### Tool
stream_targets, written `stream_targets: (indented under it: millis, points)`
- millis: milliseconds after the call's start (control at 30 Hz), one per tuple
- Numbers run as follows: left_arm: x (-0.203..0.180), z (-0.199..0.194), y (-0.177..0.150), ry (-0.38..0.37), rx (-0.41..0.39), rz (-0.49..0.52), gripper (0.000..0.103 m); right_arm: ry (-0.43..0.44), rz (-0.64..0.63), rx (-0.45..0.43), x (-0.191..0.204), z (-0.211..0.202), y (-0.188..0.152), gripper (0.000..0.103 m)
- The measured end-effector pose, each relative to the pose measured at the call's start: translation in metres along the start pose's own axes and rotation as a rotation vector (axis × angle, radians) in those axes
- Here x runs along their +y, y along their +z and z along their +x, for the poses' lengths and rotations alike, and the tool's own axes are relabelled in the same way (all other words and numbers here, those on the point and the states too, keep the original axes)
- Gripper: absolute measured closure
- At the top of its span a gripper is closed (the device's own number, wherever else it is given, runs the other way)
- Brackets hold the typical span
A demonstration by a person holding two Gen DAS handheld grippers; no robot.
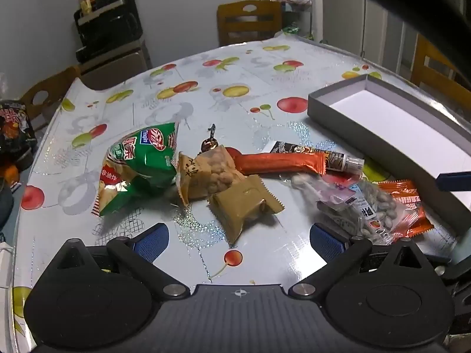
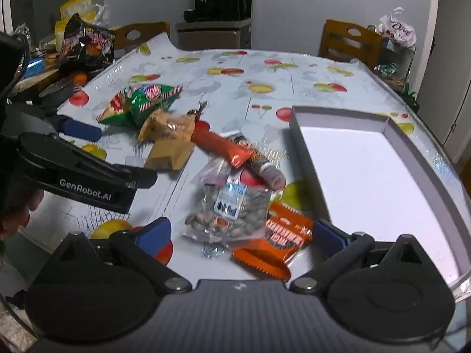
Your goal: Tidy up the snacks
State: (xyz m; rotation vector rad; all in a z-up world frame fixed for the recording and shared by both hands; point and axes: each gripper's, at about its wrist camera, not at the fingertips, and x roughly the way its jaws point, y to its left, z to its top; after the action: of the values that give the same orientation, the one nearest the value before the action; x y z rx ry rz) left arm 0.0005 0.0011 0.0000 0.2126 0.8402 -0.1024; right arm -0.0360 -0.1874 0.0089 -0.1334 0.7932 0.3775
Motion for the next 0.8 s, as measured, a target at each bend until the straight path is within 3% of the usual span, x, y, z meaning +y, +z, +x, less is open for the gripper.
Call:
stream_targets:
  millis: [167, 300, 800]
  points:
    - [0.000, 0.003, -0.002, -0.019, 0.007, -0.008, 0.000, 0.004, 0.000, -0.007, 0.002, -0.006, 0.001, 0.000]
    - [0.000, 0.005, -0.002, -0.023, 0.008, -0.008, 0.000, 0.016, 0.007, 0.064, 0.004, 0.013, -0.003, 0.000]
    - [-0.003, 0.011, -0.001, -0.024, 0.025, -0.005, 0.000, 0.019, 0.024, 0.081, 0.002, 0.018, -0.002, 0.000]
